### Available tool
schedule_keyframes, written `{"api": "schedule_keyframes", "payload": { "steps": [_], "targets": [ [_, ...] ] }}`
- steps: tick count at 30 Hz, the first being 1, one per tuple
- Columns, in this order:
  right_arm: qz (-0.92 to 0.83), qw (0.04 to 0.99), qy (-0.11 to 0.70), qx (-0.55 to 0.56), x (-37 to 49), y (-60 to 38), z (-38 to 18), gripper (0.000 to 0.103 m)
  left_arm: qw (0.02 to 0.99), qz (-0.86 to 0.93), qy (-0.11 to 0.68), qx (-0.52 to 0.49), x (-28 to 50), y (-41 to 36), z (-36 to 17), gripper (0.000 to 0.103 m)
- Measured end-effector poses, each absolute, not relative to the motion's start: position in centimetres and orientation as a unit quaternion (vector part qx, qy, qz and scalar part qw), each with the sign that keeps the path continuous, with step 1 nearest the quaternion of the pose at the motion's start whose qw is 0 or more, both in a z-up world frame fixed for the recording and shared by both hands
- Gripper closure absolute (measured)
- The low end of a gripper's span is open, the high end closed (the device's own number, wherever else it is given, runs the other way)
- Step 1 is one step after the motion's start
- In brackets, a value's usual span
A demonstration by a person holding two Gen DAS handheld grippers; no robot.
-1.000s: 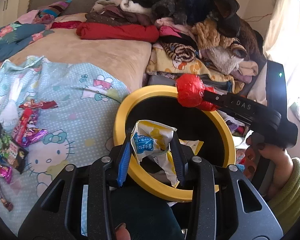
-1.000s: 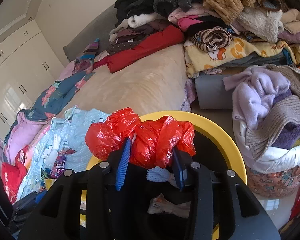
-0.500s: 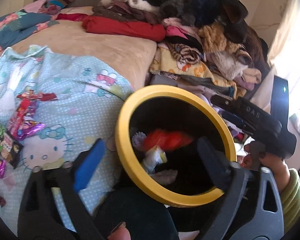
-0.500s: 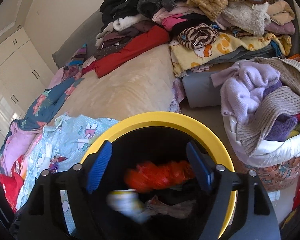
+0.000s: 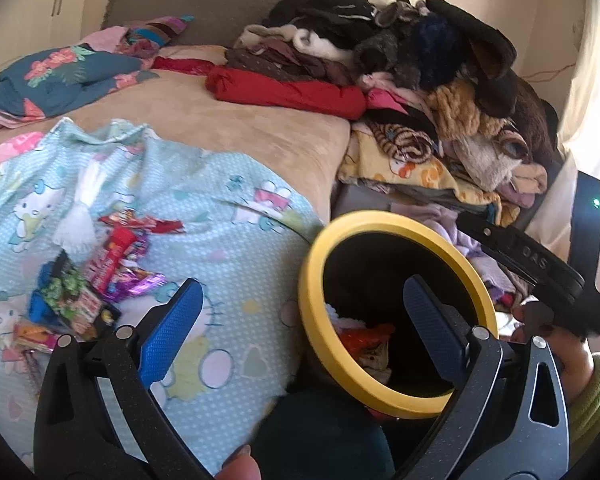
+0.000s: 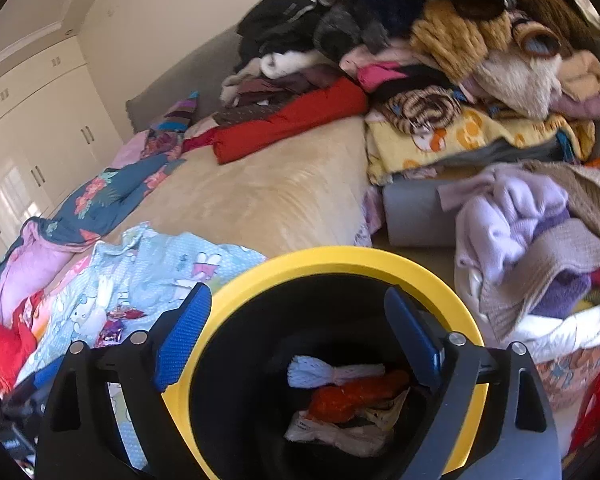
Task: Collect trash
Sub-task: 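Move both tools back from the bin toward the trash on the bed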
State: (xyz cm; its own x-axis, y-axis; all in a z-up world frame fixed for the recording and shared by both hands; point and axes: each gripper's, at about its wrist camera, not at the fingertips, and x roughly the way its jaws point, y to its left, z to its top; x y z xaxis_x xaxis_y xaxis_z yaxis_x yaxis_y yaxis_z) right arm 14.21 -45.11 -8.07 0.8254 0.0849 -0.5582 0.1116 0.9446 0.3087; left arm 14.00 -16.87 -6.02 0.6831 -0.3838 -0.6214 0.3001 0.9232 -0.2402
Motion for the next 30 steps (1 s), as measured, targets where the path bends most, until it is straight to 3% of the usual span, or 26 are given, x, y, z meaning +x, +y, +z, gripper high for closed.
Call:
{"api": "schedule_keyframes", "payload": {
  "steps": [30],
  "targets": [
    [0.104,0.952,0.270,0.102,13.1,-36.1,-4.8,0.015,0.935,-0.110,0.321,-0.105,14.5,-9.3,-3.8,0.011]
  ]
}}
